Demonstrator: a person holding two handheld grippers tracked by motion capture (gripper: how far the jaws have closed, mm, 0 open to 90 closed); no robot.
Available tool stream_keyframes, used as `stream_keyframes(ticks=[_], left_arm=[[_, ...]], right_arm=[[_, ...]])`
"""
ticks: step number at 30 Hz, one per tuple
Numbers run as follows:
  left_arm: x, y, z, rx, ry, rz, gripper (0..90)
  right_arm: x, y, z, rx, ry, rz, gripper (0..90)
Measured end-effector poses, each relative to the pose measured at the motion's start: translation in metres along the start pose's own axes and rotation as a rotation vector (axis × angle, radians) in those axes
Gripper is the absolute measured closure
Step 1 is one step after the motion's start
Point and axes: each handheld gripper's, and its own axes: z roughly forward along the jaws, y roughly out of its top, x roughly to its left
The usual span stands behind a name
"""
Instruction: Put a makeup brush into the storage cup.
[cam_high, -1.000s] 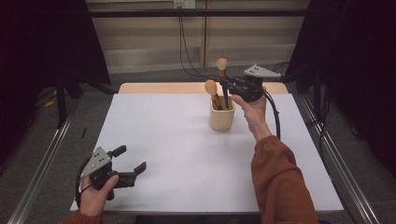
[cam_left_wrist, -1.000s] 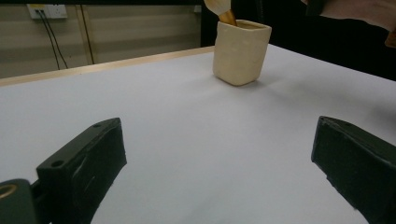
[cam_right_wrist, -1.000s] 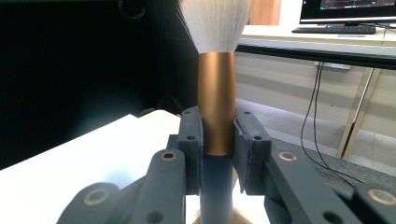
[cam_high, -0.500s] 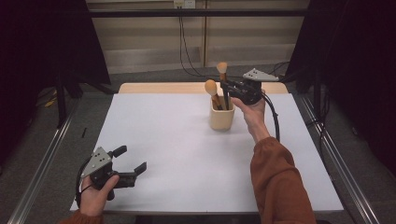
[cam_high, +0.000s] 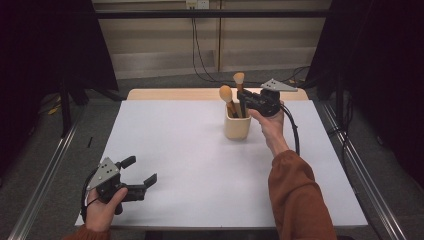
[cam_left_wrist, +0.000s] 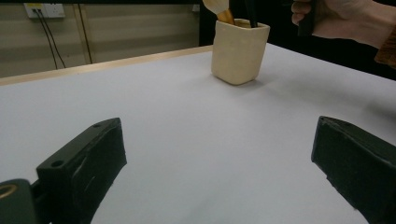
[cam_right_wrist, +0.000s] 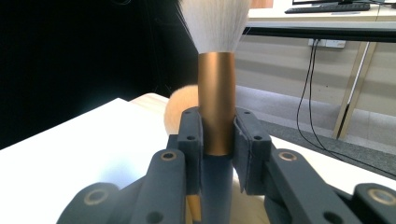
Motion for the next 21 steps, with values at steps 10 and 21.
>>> stream_keyframes(ticks=[10,21], left_arm=[[0.001,0.000,-0.001,-0.002,0.003,0.001,2.8],[0.000,0.000,-0.001,-0.002,0.003,0.006,2.8]], right_arm=[[0.000,-0.014,-0.001,0.001,-0.006,0.017,74.7],[0.000,-0.021,-0.003,-0.002,0.001,0.033,74.6]])
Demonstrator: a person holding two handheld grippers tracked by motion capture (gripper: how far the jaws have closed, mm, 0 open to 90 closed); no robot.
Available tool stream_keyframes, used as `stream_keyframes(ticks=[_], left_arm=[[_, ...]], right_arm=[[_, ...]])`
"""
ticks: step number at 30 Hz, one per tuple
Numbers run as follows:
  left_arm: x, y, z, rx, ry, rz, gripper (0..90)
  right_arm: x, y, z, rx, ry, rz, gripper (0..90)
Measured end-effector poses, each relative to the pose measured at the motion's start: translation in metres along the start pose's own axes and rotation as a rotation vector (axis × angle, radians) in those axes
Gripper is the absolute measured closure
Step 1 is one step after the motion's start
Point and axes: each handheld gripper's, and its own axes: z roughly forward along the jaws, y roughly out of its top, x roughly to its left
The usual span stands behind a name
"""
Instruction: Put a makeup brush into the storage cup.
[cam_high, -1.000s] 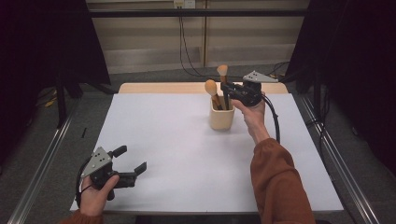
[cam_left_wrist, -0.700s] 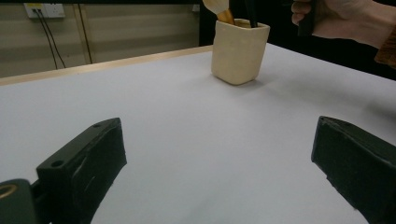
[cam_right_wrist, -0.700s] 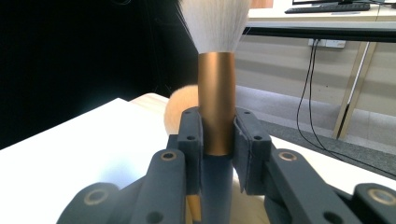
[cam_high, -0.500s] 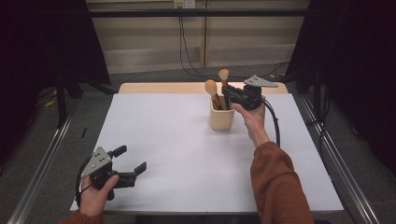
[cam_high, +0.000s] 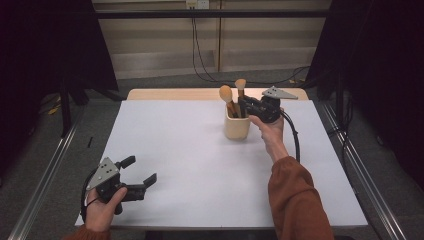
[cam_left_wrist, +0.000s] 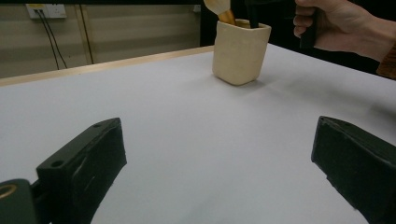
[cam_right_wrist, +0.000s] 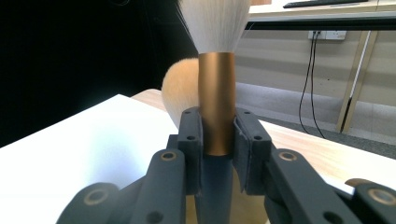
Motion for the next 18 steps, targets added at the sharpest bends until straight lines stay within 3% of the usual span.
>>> stream_keyframes(ticks=[18], left_arm=[[-0.0002,0.0001,0.0001,0.000,0.001,-0.001,2.8]], right_arm=[[0.0003,-0.0083,-0.0031,0.024,0.004,-0.004,74.6]])
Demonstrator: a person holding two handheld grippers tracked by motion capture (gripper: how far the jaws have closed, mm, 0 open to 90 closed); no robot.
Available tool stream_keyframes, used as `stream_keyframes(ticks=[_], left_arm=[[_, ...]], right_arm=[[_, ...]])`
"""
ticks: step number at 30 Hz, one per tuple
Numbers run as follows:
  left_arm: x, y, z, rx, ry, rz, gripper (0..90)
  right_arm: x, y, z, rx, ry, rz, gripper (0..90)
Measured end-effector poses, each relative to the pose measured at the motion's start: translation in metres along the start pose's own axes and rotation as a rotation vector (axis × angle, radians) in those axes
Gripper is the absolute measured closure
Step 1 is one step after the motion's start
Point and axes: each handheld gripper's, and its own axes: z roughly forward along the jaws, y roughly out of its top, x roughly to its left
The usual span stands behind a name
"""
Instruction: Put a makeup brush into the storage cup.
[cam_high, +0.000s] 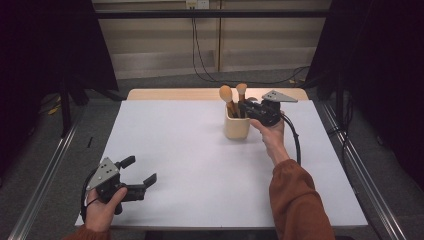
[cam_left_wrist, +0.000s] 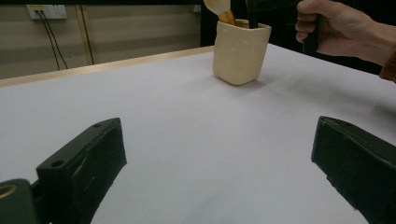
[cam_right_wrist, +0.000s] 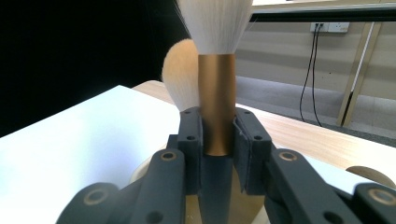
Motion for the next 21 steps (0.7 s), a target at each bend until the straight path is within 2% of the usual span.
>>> stream_keyframes(ticks=[15,21], left_arm=[[0.000,0.000,0.000,0.000,-0.001,0.001,2.8],[-0.001,0.000,0.001,-0.001,-0.002,-0.002,2.8]], right_arm=[[-0.003,-0.009,-0.003,0.033,-0.004,0.004,74.4],[-0.002,-0.012,-0.003,0.058,0.002,-0.010,73.9]])
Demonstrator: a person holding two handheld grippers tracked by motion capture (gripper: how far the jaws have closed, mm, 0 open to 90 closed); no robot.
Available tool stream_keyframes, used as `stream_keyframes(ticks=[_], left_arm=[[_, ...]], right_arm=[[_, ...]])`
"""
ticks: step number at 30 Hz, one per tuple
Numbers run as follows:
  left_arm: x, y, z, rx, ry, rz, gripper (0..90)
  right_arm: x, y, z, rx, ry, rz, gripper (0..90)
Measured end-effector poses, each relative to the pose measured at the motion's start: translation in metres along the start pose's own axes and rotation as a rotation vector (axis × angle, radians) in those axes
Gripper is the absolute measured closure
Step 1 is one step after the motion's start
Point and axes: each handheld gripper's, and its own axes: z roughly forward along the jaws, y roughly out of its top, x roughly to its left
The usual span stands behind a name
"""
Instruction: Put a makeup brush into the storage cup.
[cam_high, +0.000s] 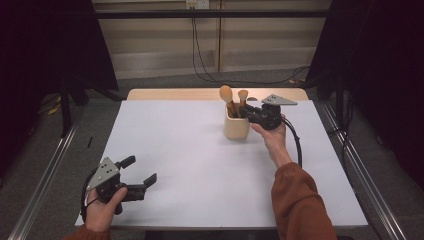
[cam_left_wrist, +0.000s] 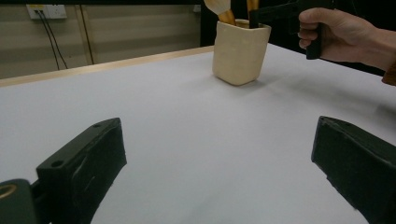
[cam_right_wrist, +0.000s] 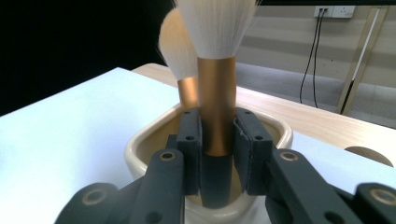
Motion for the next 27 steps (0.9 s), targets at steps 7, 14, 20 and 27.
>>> stream_keyframes(ticks=[7,14,20,27], left_arm=[[0.001,0.000,0.001,0.001,0.000,-0.002,2.8],[0.002,0.001,0.003,0.000,-0.001,-0.007,2.8],[0.003,0.001,0.008,0.008,-0.004,-0.011,2.8],[0.004,-0.001,0.007,0.010,0.000,-0.017,2.8]], right_arm=[[-0.001,-0.002,-0.002,0.001,-0.012,0.002,69.1],[0.003,0.000,-0.004,0.007,-0.018,-0.013,57.7],[0.005,0.002,-0.007,0.009,-0.010,-0.023,43.4],[0.006,0.005,-0.011,0.026,-0.028,-0.010,30.2]])
